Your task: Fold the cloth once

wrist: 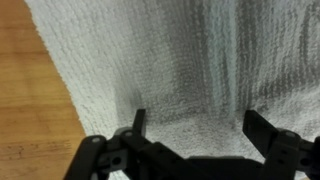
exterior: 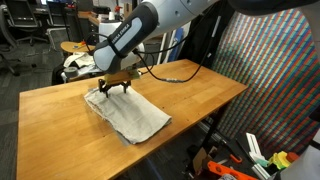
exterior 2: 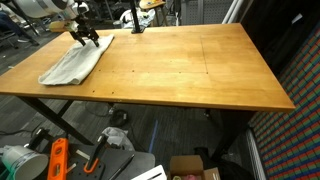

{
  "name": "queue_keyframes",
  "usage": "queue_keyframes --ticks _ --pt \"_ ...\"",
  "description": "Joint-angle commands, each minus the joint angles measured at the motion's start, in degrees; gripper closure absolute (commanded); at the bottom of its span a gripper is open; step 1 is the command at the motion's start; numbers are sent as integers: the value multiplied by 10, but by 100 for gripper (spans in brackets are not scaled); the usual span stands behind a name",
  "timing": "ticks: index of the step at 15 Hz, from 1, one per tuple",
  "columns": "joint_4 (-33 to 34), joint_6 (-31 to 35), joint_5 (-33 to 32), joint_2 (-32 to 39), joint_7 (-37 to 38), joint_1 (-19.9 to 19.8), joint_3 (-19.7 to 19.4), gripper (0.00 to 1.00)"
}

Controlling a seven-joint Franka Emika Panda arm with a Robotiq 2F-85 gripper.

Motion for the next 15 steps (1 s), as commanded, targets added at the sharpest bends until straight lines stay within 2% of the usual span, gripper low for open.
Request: queue_keyframes --ticks 1,7,11,15 --pt "-80 19 14 -75 -60 -11 26 0" --pt "-201 1 11 -201 -136 -23 52 0" --pt "-279 -35 46 -294 -226 -54 82 0" --pt "-324 -95 88 -370 -278 -72 85 0"
